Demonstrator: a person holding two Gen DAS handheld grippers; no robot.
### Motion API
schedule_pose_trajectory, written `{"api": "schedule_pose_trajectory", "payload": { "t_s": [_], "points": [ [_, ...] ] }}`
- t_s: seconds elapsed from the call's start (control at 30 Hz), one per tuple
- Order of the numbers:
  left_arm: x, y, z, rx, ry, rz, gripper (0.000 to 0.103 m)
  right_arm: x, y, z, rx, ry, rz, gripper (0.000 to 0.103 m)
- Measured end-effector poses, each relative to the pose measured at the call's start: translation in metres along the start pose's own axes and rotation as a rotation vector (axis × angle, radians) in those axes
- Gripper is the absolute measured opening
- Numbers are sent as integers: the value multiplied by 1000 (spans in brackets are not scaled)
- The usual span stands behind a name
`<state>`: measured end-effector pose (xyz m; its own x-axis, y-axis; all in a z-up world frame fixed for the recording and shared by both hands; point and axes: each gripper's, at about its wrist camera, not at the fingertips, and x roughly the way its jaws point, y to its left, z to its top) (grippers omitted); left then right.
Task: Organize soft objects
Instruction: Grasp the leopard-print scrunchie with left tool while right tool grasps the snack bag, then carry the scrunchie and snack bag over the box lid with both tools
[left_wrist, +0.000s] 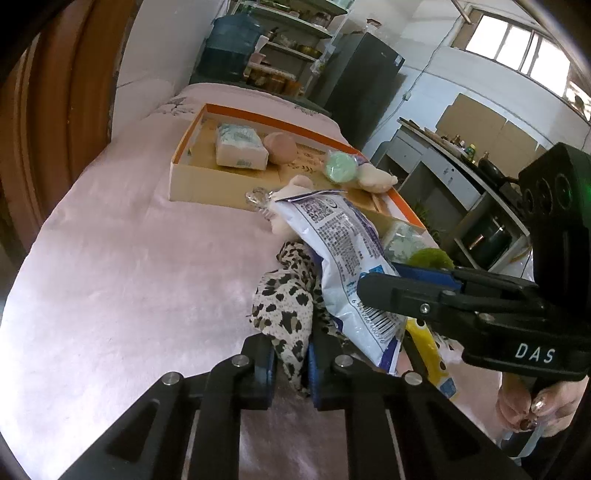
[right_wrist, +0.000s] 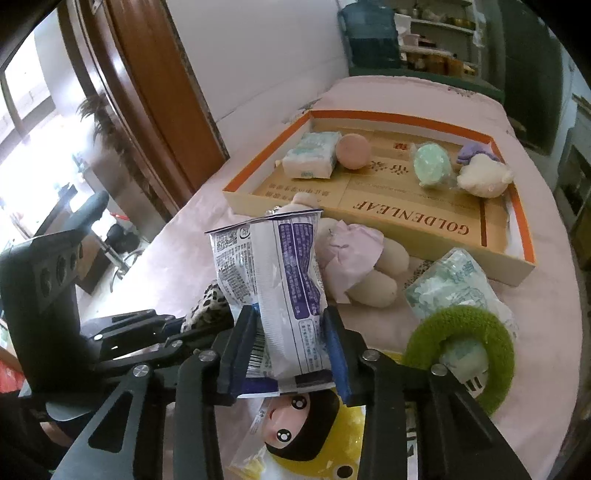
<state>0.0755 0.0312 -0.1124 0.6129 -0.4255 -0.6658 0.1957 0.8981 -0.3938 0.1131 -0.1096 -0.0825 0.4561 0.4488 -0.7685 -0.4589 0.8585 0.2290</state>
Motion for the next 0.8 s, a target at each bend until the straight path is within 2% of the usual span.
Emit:
{"api": "schedule_pose_trajectory", "payload": {
  "t_s": [0.17, 0.8],
  "points": [
    [-10, 0, 0, -2, -26, 8, 13, -7, 3, -3, -7, -22, -16, 29],
    [-57, -13, 21, 57, -171, 27, 13, -55, 8, 3, 19, -133, -41, 29]
  ]
}}
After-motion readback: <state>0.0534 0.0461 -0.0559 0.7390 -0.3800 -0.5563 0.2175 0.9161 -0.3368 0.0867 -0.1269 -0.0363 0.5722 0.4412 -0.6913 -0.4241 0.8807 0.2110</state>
